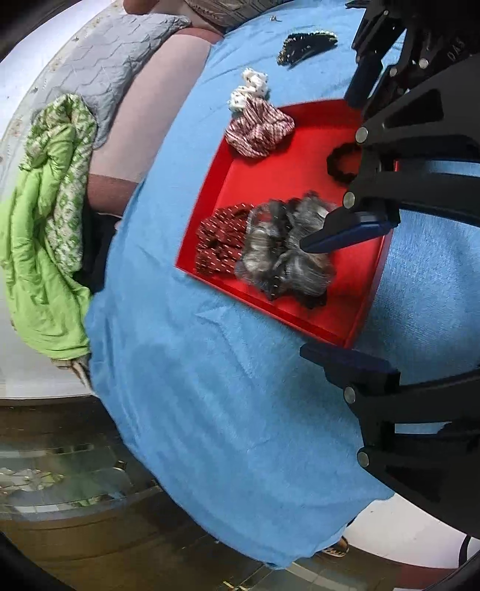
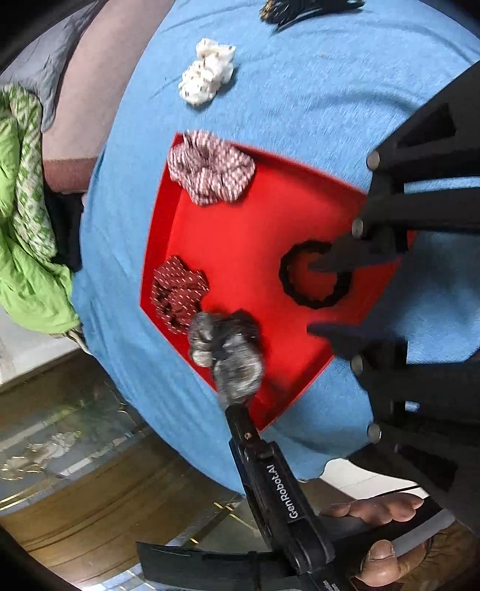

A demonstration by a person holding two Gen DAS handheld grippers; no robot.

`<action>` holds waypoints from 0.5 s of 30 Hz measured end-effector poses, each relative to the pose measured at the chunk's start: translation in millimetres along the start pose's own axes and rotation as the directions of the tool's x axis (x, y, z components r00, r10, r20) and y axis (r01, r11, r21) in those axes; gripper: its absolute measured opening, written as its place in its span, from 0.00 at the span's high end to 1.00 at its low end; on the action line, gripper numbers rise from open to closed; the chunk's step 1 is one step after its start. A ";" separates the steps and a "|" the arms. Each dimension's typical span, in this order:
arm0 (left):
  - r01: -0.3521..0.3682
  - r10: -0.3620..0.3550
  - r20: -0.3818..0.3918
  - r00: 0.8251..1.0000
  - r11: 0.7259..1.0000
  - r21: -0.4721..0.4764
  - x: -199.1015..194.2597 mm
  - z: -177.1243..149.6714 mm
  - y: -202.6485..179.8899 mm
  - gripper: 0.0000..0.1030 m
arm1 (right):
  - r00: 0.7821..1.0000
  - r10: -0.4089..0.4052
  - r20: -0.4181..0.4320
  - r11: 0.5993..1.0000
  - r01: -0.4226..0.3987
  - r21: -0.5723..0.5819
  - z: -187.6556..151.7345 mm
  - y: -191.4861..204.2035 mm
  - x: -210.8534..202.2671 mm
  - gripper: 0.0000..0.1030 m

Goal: Organize jewelry
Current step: 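Withdraw both tools from the tray toward the white scrunchie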

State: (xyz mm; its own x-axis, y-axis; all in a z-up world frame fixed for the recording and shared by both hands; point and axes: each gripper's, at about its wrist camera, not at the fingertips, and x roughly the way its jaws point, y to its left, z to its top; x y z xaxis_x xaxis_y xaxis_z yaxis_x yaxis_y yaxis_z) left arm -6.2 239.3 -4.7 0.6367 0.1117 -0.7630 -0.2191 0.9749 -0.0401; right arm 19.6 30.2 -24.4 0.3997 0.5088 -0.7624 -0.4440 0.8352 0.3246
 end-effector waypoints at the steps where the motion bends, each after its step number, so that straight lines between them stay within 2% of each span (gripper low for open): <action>1: -0.001 0.001 0.011 1.000 1.000 0.008 -4.9 1.5 -3.2 0.49 | 1.000 -0.016 0.014 1.000 0.016 0.011 -1.9 -3.5 -8.4 0.61; 4: 0.006 -0.007 0.036 0.999 0.999 0.043 -14.8 7.7 -19.4 0.47 | 0.996 -0.071 0.059 0.996 0.068 0.055 -10.9 -21.5 -40.8 0.60; 6: 0.017 -0.020 0.045 0.999 0.997 0.075 -19.8 12.3 -36.5 0.47 | 0.989 -0.113 0.101 0.990 0.103 0.101 -18.5 -39.1 -67.1 0.56; 8: 0.043 -0.049 0.064 0.997 0.994 0.101 -26.0 15.4 -56.5 0.46 | 0.979 -0.155 0.134 0.978 0.133 0.161 -26.4 -59.8 -91.3 0.46; 10: 0.071 -0.081 0.072 0.994 0.989 0.127 -28.9 16.7 -78.8 0.43 | 0.968 -0.203 0.150 0.958 0.164 0.237 -37.0 -85.5 -114.3 0.45; 15: 0.162 -0.169 0.019 0.985 0.967 0.195 -27.1 13.8 -137.7 0.43 | 0.945 -0.276 0.178 0.903 0.191 0.384 -63.1 -130.5 -156.9 0.45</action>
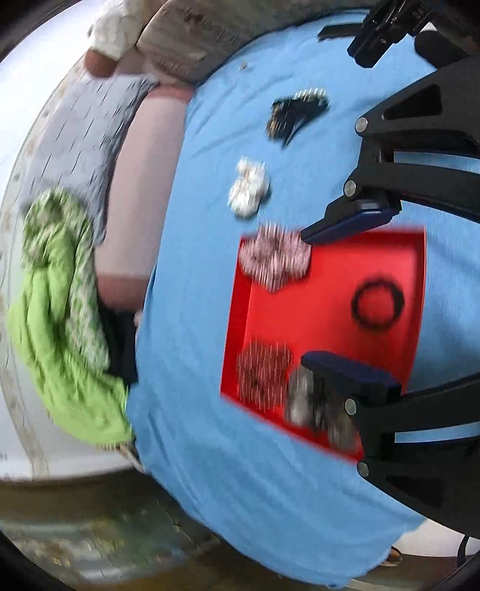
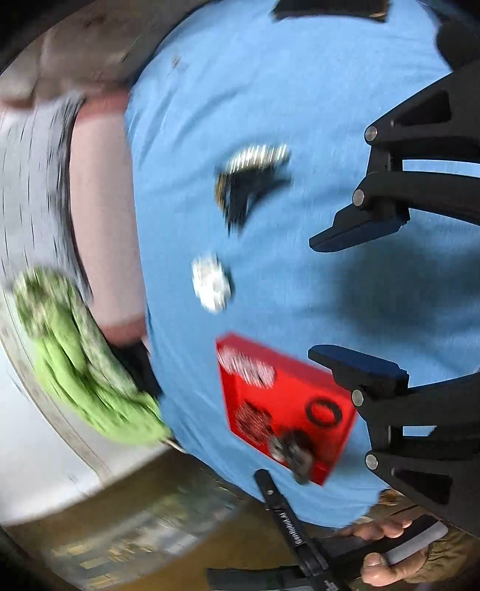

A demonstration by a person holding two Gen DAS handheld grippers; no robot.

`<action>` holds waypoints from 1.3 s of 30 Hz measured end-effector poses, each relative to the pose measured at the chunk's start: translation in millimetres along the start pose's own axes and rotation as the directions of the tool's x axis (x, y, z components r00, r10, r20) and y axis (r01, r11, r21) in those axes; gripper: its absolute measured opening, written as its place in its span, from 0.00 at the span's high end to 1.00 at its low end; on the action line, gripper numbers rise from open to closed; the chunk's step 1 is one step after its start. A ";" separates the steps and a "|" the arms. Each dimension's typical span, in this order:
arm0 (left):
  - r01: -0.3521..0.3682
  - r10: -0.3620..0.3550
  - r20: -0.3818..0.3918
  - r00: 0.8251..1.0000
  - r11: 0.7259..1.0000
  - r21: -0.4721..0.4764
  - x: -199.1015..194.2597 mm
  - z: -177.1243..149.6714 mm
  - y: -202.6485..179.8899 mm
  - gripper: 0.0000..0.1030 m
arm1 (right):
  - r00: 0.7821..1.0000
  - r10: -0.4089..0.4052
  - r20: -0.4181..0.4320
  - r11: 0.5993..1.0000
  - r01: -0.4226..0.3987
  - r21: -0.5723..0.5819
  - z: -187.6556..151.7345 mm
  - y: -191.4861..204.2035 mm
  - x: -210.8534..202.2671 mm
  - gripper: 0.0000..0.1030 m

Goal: Organize jewelry
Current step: 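Withdraw both tools from the tray toward the white scrunchie, then grasp the white polka-dot scrunchie with the left tool while the right tool grasps the black hair clips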

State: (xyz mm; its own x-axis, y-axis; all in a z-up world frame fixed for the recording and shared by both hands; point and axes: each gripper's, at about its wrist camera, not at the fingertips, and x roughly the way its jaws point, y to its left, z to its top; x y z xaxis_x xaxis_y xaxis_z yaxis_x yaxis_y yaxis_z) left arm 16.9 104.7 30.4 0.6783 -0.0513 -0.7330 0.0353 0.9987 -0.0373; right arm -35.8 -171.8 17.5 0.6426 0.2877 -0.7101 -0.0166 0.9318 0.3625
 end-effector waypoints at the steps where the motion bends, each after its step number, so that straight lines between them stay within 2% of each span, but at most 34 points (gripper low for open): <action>1: 0.013 -0.013 -0.004 1.000 1.000 0.013 1.1 -0.3 -9.2 0.43 | 1.000 -0.008 0.009 1.000 0.008 0.023 -1.5 -9.7 -4.9 0.45; 5: 0.049 -0.047 -0.023 0.999 0.995 0.085 2.1 -6.2 -45.1 0.43 | 1.000 -0.022 0.017 0.995 0.020 0.095 -7.9 -35.6 -10.5 0.44; 9: 0.035 -0.032 -0.024 0.999 0.989 0.147 3.2 -14.2 -63.6 0.43 | 1.000 -0.003 -0.005 0.991 0.004 0.136 -11.5 -47.6 -0.3 0.44; 12: 0.028 -0.023 -0.038 0.999 0.990 0.139 9.3 -13.2 -65.3 0.43 | 1.000 -0.001 -0.005 0.992 0.002 0.127 -13.3 -49.8 2.0 0.44; 16: 0.072 -0.064 -0.085 0.994 0.993 0.098 21.9 -5.0 -65.3 0.43 | 1.000 -0.018 0.007 0.992 0.017 0.125 -15.0 -56.6 0.0 0.44; 19: 0.107 -0.100 -0.081 0.992 0.990 0.088 26.9 4.2 -71.1 0.43 | 1.000 -0.025 0.010 0.988 0.023 0.154 -11.5 -72.9 1.4 0.44; 23: 0.109 -0.101 -0.085 0.991 0.989 0.101 40.5 15.4 -81.1 0.43 | 0.999 -0.034 0.021 0.983 0.030 0.179 -3.3 -92.5 4.9 0.44; 32: 0.134 -0.110 -0.204 0.973 0.985 0.111 120.3 33.9 -112.2 0.43 | 1.000 -0.022 -0.009 0.981 0.023 0.192 17.3 -117.9 34.5 0.44; 35: 0.133 -0.104 -0.207 0.973 0.983 0.129 141.3 38.5 -123.6 0.43 | 1.000 -0.009 -0.014 0.982 0.011 0.190 25.5 -122.8 47.6 0.44; 39: 0.099 -0.062 -0.173 0.983 0.972 0.213 167.4 44.3 -141.9 0.43 | 1.000 0.003 -0.018 0.987 0.000 0.159 38.2 -121.6 64.8 0.44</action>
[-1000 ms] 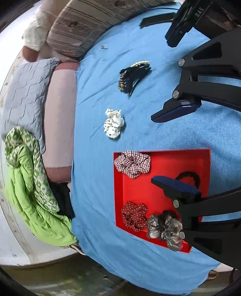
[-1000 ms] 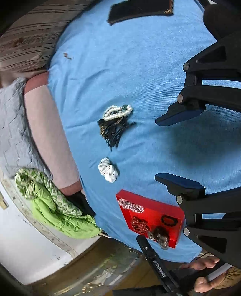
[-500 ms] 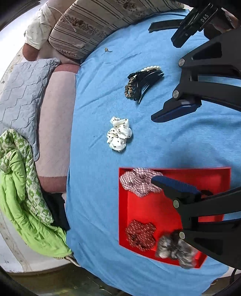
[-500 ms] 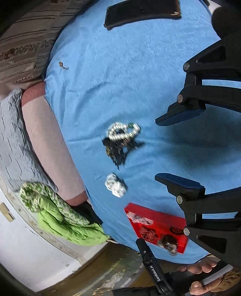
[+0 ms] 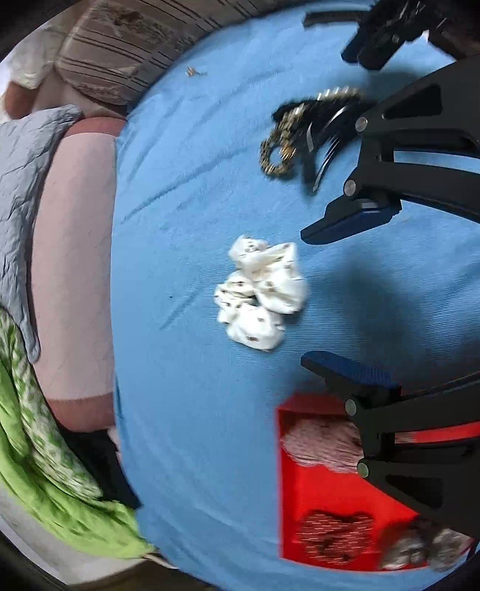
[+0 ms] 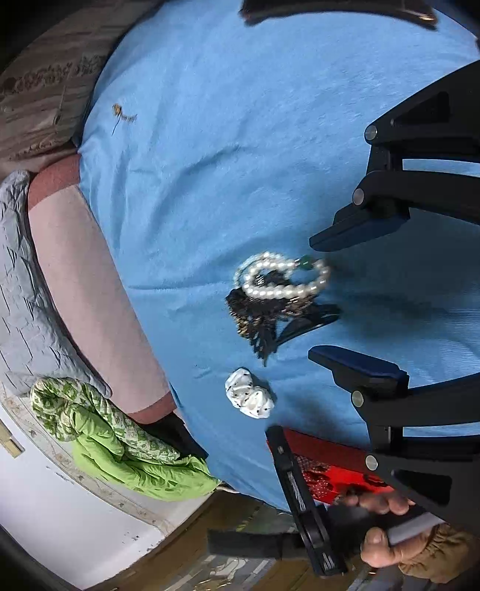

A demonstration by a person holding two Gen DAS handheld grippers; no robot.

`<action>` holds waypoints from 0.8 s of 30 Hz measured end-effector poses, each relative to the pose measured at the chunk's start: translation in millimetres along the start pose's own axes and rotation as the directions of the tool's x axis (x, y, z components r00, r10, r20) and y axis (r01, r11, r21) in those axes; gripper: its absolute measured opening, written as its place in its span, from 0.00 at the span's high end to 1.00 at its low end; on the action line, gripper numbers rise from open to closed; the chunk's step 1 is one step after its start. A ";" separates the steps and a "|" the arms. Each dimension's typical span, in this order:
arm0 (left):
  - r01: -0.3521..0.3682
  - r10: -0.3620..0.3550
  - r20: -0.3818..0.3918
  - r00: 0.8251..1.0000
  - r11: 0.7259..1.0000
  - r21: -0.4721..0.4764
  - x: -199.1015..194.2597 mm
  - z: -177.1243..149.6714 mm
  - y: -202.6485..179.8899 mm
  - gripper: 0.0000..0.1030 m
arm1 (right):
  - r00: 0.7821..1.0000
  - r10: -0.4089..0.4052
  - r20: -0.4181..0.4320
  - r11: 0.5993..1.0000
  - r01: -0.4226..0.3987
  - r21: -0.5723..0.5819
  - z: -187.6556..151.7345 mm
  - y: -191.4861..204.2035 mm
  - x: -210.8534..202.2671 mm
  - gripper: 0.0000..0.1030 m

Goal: Organize jewelry
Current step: 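Grasp the white polka-dot scrunchie with the left tool while the right tool grasps the black hair clips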

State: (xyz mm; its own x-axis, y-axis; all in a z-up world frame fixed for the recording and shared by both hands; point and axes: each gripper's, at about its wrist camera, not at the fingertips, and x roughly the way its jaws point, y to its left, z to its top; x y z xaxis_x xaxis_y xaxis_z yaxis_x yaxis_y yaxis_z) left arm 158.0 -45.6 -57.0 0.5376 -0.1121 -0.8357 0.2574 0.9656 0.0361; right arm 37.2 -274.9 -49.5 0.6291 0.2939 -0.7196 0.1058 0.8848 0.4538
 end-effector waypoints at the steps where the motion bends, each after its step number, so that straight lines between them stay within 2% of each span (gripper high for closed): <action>1: -0.014 0.014 0.002 1.000 1.000 0.025 6.9 2.9 -3.3 0.43 | 1.000 -0.005 -0.001 1.000 0.005 -0.011 2.3 1.4 4.0 0.44; 4: -0.041 0.043 -0.012 0.999 0.995 0.090 26.9 8.4 -9.7 0.43 | 1.000 -0.020 -0.020 0.999 0.019 -0.044 9.3 4.5 20.9 0.44; 5: -0.039 0.041 -0.021 0.999 0.994 0.102 32.1 9.2 -11.5 0.47 | 0.999 -0.017 -0.027 0.999 0.016 -0.050 10.7 5.5 25.1 0.44; 6: -0.027 0.031 -0.034 0.999 0.994 0.110 37.5 9.4 -13.8 0.70 | 0.999 -0.017 -0.033 0.998 0.015 -0.060 12.1 6.9 29.1 0.44; 7: -0.018 0.024 -0.055 0.998 0.993 0.115 41.7 9.2 -14.9 0.81 | 0.999 -0.023 -0.038 0.997 0.020 -0.077 13.5 8.8 33.6 0.48; 8: -0.007 0.016 -0.080 0.997 0.994 0.112 45.1 8.3 -15.0 0.93 | 0.999 -0.030 -0.041 0.996 0.027 -0.084 15.0 8.7 35.9 0.58; 10: 0.015 -0.007 -0.075 0.997 0.995 0.099 43.1 6.0 -14.1 0.93 | 0.998 -0.053 -0.043 0.996 0.050 -0.068 18.7 3.6 38.3 0.69; 13: 0.056 -0.049 -0.083 0.995 0.994 0.089 33.6 1.1 -11.4 0.93 | 0.993 -0.115 -0.017 0.993 0.115 0.008 23.1 -19.5 32.3 0.71; 16: 0.117 -0.111 -0.076 0.991 0.990 0.080 12.7 -9.2 -12.6 0.93 | 0.973 -0.231 0.011 0.971 0.230 0.071 28.3 -47.2 18.9 0.76; 19: 0.169 -0.164 -0.068 0.984 0.982 0.083 -10.8 -23.8 -15.0 0.93 | 0.961 -0.276 0.028 0.951 0.269 0.151 28.9 -75.5 -1.8 0.76; 21: 0.209 -0.204 -0.069 0.977 0.975 0.076 -22.9 -34.6 -15.7 0.93 | 0.962 -0.270 0.038 0.949 0.259 0.181 26.9 -85.6 -12.4 0.76; 24: 0.248 -0.243 -0.080 0.967 0.967 0.057 -33.7 -53.2 -18.5 0.93 | 0.985 -0.164 0.050 0.964 0.150 0.219 21.5 -92.4 -24.2 0.73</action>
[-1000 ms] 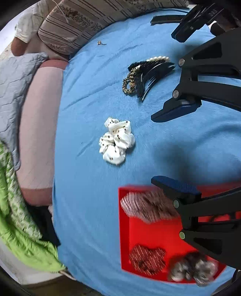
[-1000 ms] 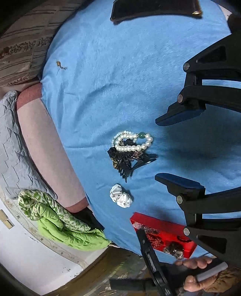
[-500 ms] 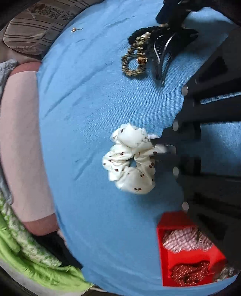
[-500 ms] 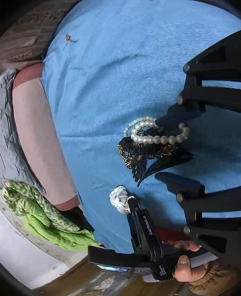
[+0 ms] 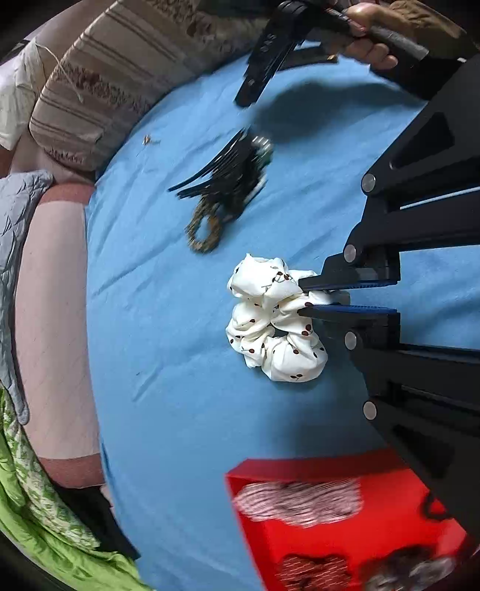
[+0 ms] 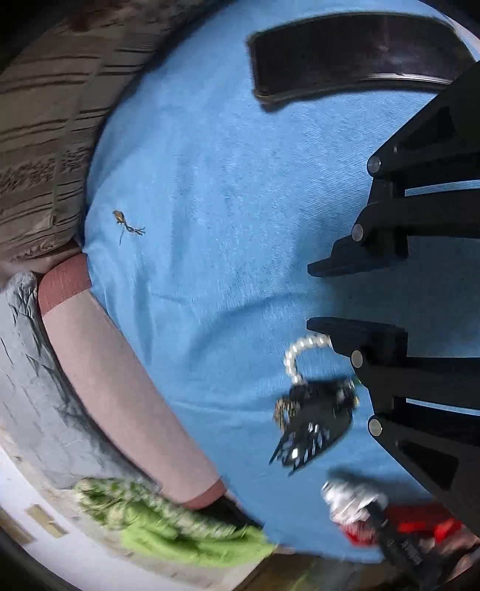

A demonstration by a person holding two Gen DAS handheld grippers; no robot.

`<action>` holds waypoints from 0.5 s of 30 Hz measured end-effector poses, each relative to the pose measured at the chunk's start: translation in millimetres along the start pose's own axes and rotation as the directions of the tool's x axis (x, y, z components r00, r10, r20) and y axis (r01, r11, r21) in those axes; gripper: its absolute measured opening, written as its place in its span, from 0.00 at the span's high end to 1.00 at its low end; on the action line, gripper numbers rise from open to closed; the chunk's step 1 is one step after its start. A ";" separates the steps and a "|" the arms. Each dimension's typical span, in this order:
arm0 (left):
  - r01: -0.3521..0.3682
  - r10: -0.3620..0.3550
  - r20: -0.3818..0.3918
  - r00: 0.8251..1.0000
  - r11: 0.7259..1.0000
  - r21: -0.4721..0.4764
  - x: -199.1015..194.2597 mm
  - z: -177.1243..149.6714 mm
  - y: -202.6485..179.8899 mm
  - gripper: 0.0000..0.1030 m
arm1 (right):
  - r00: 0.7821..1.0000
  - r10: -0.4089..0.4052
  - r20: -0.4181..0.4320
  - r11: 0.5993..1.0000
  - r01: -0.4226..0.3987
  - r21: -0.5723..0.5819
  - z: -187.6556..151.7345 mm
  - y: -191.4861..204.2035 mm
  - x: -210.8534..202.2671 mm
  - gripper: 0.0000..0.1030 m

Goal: Organize jewelry
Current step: 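Grasp the white polka-dot scrunchie with the left tool while the right tool grasps the black hair clips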

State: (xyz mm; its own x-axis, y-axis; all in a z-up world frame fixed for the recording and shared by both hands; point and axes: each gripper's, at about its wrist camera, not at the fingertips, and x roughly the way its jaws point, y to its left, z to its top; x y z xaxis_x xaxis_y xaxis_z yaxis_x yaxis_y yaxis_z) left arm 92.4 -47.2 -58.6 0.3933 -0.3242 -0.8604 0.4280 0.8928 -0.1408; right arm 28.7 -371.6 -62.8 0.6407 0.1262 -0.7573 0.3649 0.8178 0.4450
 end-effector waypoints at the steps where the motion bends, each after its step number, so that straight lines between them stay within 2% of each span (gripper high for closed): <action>1: 0.010 -0.010 -0.004 1.000 1.000 -0.006 -1.4 -4.8 -0.4 0.93 | 0.999 0.034 -0.008 0.999 -0.034 -0.005 -1.9 1.5 -1.4 0.61; 2: 0.018 -0.018 -0.009 1.000 1.000 -0.012 -2.9 -9.6 -0.9 0.93 | 0.999 0.050 -0.009 0.999 -0.050 -0.012 -3.4 4.6 -2.3 0.49; 3: 0.023 -0.023 -0.013 1.000 1.000 -0.016 -3.7 -15.1 -2.7 0.93 | 0.998 0.066 -0.004 0.998 -0.066 -0.023 -5.9 7.4 -3.8 0.45; 7: 0.025 -0.025 -0.032 0.999 1.000 -0.006 -0.5 -27.6 -4.5 0.93 | 0.994 0.108 -0.007 0.986 -0.108 -0.123 -5.3 36.9 -2.6 0.43; 9: 0.021 -0.021 -0.043 0.999 1.000 0.001 4.2 -30.5 -4.1 0.93 | 0.993 0.115 -0.023 0.968 -0.118 -0.220 -3.2 57.4 3.0 0.33; 11: 0.028 -0.028 -0.045 0.999 1.000 -0.004 6.0 -31.9 -3.6 0.93 | 0.995 0.093 -0.029 0.934 -0.097 -0.345 -0.2 81.6 10.4 0.17; 15: 0.034 -0.034 -0.037 0.999 0.999 0.000 7.0 -32.5 -4.6 0.93 | 0.999 0.017 -0.041 0.841 -0.036 -0.540 0.2 114.2 36.4 0.14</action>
State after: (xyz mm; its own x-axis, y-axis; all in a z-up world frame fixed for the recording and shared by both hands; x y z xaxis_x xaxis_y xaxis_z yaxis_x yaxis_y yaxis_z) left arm 66.8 -43.4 -79.9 0.3484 -0.3424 -0.8725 0.4414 0.8812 -0.1696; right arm 93.8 -273.6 -39.4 0.6186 0.1629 -0.7686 -0.0808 0.9863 0.1439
